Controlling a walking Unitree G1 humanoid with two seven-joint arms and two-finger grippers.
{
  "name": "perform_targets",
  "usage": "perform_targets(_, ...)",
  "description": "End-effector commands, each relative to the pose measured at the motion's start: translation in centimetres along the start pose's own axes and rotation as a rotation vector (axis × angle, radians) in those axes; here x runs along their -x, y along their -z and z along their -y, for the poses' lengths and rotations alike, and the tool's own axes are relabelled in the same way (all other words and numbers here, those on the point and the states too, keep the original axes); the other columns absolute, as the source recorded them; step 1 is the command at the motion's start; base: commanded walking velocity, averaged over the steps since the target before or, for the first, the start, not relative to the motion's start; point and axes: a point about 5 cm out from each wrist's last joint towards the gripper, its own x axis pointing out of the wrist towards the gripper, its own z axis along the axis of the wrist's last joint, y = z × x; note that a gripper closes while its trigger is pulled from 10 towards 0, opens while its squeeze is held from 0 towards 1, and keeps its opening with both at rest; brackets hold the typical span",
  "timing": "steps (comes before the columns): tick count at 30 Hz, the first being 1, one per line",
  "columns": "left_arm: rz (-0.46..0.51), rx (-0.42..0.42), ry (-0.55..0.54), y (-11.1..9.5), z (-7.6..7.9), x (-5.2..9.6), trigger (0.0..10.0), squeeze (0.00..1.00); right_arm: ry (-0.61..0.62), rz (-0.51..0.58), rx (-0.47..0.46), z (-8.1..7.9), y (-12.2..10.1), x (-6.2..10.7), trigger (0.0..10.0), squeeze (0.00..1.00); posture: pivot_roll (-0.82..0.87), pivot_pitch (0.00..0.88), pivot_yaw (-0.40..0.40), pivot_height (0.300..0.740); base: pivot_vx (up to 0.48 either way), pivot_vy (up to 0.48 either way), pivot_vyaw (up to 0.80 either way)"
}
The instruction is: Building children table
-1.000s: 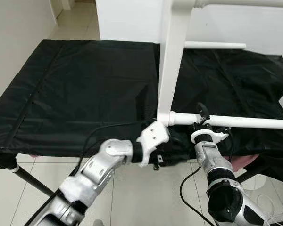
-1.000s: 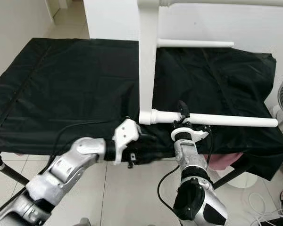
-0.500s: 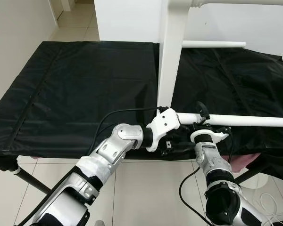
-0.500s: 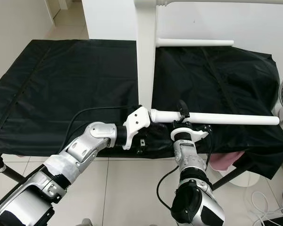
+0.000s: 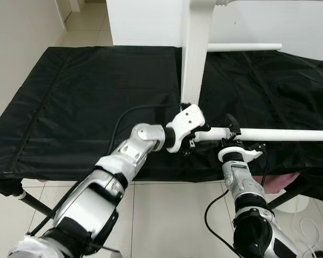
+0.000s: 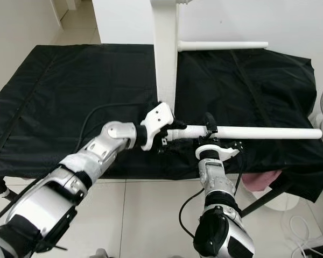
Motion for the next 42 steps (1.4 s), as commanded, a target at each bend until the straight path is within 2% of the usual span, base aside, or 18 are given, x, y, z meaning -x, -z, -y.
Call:
perform_targets(1, -0.017, -0.012, -0.251, 0.4, -1.3, 0.2, 10.0, 0.0, 0.163, 0.032, -0.029, 3.3, -0.3, 2.3, 10.0, 0.0, -0.04, 0.101, 0.069, 0.74, 0.0, 0.0, 0.0)
perform_targets(7, -0.008, -0.034, -0.25, 0.3, -1.5, 0.3, 10.0, 0.0, 0.153, 0.034, -0.034, 3.3, -0.3, 2.6, 10.0, 0.0, -0.04, 0.108, 0.08, 0.74, 0.0, 0.0, 0.0)
perform_targets(10, 0.015, -0.069, -0.209, 0.0, -1.6, 0.4, 10.0, 0.0, 0.145, 0.032, -0.043, 3.5, 0.1, 3.6, 10.0, 0.0, -0.06, 0.119, 0.1, 0.74, 0.0, 0.0, 0.0)
perform_targets(21, 0.026, -0.081, -0.206, -0.5, -2.2, 0.2, 10.0, 0.0, 0.128, 0.022, -0.041, 3.4, 0.4, 5.1, 10.0, 0.0, -0.07, 0.127, 0.116, 0.74, 0.0, 0.0, 0.0)
perform_targets(25, 0.03, -0.092, -0.213, -0.8, -2.6, 0.3, 10.0, 0.0, 0.101, 0.004, -0.027, 2.9, 0.6, 5.7, 10.0, 0.0, -0.07, 0.129, 0.12, 0.74, 0.0, 0.0, 0.0)
perform_targets(38, 0.029, -0.098, -0.207, -0.4, -2.5, 0.4, 10.0, 0.0, 0.011, -0.022, -0.031, 0.9, 1.2, 6.4, 10.0, 0.0, -0.07, 0.135, 0.121, 0.74, 0.0, 0.0, 0.0)
perform_targets(42, 0.03, -0.101, -0.207, -0.4, -2.6, 0.4, 10.0, 0.0, -0.027, -0.051, -0.034, -0.1, 1.3, 7.3, 10.0, 0.0, -0.07, 0.137, 0.118, 0.74, 0.0, 0.0, 0.0)
